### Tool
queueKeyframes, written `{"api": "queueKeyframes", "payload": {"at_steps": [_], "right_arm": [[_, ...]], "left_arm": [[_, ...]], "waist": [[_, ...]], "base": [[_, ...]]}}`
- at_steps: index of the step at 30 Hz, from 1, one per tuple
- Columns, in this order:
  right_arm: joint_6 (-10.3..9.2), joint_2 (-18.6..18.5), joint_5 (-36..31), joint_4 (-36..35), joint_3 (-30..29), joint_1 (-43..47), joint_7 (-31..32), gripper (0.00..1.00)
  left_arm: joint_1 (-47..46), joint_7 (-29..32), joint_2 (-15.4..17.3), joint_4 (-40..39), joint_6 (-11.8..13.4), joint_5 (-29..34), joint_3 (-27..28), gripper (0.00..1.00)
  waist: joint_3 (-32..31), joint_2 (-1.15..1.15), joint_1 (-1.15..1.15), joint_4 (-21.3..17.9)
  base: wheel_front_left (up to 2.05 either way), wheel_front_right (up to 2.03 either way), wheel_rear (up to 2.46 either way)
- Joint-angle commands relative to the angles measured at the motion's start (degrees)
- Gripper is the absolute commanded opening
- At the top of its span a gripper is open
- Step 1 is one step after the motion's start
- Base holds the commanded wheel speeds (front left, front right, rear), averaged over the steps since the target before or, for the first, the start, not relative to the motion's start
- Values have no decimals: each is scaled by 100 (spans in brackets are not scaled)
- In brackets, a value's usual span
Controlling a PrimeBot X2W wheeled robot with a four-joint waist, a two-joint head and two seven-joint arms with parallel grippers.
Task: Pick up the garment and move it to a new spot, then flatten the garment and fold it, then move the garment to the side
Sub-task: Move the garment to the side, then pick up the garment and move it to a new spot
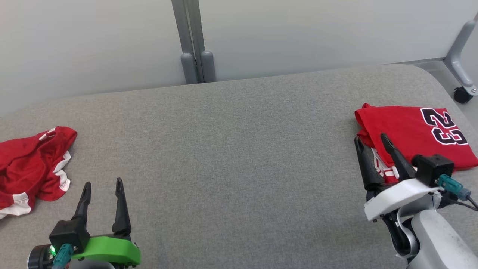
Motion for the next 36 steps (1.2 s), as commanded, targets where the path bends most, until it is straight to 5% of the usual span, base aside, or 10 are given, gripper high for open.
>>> {"api": "queueKeyframes", "payload": {"at_steps": [1,27,36], "right_arm": [[-6,25,-77,-51,-26,135,-31,100],[-6,209,-435,-278,-131,471,-50,100],[-6,191,-462,-355,28,528,-46,100]], "left_arm": [[72,-14,-34,49,-51,47,18,100],[-109,-14,-315,274,-453,386,267,100],[-74,-14,-336,228,-361,464,380,100]], "waist": [[-5,0,0,24],[-36,0,0,130],[-54,0,0,743]], "base": [[0,0,0],[0,0,0],[0,0,0]]}}
